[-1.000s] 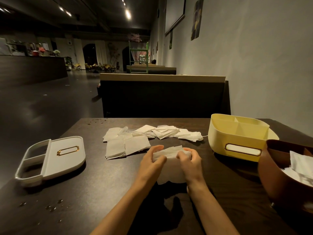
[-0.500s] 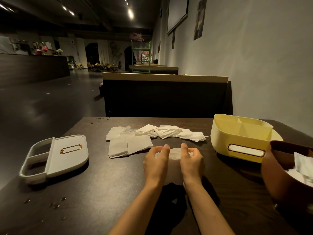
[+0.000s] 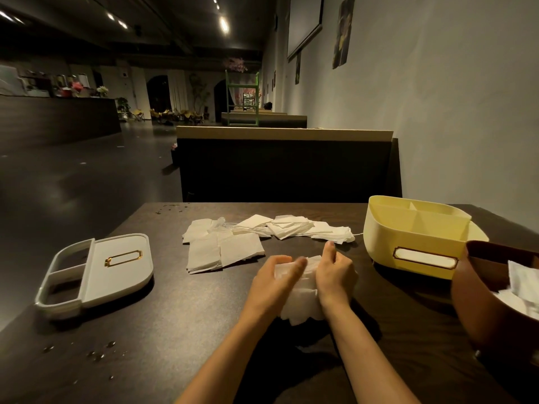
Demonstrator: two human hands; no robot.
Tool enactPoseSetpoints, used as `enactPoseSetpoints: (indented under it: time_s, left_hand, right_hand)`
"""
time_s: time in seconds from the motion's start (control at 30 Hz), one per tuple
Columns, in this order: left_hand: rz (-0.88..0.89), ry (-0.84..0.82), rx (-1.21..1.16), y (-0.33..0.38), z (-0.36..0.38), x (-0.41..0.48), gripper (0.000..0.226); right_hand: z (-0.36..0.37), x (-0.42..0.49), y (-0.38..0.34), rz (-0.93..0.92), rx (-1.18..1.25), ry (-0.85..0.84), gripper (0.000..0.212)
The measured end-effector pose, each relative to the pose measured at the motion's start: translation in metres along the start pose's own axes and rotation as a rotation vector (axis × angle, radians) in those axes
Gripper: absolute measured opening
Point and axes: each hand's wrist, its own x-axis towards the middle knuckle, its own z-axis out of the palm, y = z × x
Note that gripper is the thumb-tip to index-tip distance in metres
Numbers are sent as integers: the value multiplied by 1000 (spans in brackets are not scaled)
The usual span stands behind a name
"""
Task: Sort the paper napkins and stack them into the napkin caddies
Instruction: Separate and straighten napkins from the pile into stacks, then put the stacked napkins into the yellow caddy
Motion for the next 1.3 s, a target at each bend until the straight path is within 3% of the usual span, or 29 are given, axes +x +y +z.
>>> enactPoseSetpoints:
  time_s: [0.07,0.17,0.27,0.37,0.47,0.53,0.67,0.87,0.97,1.03,1.1,1.17,1.23,1.3]
  left_hand:
    - [11,-108,-18,-3,-3,0,60]
    - [57,-193,-121,-4,-10,-1,29]
    - [60,-255,-220,2,-12,-2,22]
    - [-18,-279,-313,9,-10,-1,15]
    - [-121,-301,-374,14,-14,4,8]
    - [-189,-340,-379,21,-13,9,4]
    - [-310,-353,-361,36,-8,19,10]
    - [-418,-474,-367,58,4,43,18]
    - [-359,-457,-261,73,19,60,19]
    - [-324,-423,-194,86,35,74,28]
    - [-304,-426,-193,101,51,88,34]
    - [-296,-439,-211,119,69,100,26]
    - [-292,-419,-154,135,94,115,20]
    - [-294,-396,-76,144,116,129,29]
  right_hand:
    - [-2,2,0,13,3,-1,53]
    - [-7,9,3,31,-7,-22,56]
    - [-14,16,7,85,16,-143,57]
    - [-30,22,5,134,38,-382,51]
    - [-55,26,-4,286,116,-783,39]
    - [-69,36,-2,318,152,-925,41]
    - [-84,54,1,367,238,-852,31]
    - [-106,73,-15,298,110,-757,16]
    - [-120,89,-25,268,15,-668,32]
    - [-135,103,-31,323,88,-596,38]
    - [-149,114,-41,340,119,-563,34]
    - [-163,130,-50,332,99,-522,30]
    - [-175,157,-50,318,61,-453,40]
    - [-181,181,-45,311,-35,-414,47]
